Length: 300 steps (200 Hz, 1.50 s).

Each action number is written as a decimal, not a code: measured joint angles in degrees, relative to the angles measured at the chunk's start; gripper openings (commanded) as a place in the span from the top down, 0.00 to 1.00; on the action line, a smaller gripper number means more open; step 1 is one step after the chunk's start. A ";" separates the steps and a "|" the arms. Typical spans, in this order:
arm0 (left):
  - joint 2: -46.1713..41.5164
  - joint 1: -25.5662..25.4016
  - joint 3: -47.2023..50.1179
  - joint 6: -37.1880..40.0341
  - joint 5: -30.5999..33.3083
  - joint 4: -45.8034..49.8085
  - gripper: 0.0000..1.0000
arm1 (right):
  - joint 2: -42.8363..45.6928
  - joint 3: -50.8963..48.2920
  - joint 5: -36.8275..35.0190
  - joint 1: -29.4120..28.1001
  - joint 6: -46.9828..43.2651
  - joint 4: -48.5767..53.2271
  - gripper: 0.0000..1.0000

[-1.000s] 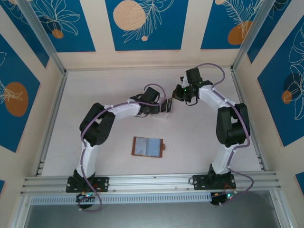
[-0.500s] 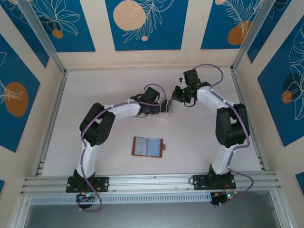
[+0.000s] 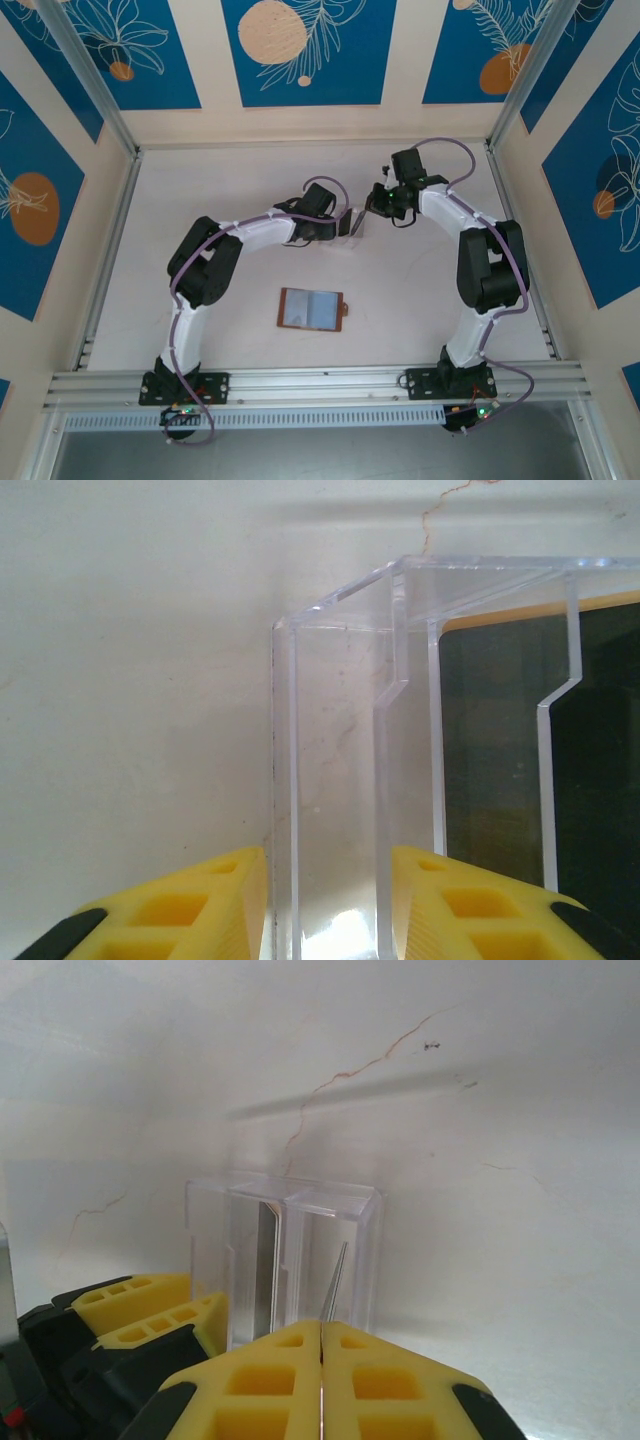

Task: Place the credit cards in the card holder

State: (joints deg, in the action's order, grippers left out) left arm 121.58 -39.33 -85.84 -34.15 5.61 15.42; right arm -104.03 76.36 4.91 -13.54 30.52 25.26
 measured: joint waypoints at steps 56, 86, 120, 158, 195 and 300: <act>0.00 0.02 0.09 -0.02 -0.02 -0.11 0.64 | 0.31 -0.37 0.55 0.35 0.28 0.00 0.89; 0.00 0.07 0.09 -0.02 -0.22 -0.13 0.64 | 0.44 -0.44 1.22 0.55 0.61 0.04 0.87; 0.00 0.07 0.09 -0.02 -0.22 -0.15 0.64 | 0.74 -1.07 1.55 0.72 0.66 -0.02 0.87; 0.00 0.09 0.09 -0.02 -0.24 -0.15 0.64 | 0.87 -1.11 2.19 0.90 1.03 0.00 0.89; 0.00 0.09 0.09 -0.02 -0.26 -0.15 0.64 | 2.19 -1.33 2.19 0.87 1.44 0.48 1.00; 0.00 0.11 0.15 -0.02 -0.50 -0.28 0.64 | 2.86 -1.53 1.49 0.87 1.49 2.64 0.84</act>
State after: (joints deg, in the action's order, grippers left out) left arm 121.58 -39.22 -85.69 -34.17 5.10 15.14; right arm -101.16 74.83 6.39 -12.67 32.01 27.90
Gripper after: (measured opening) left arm 0.357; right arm 0.165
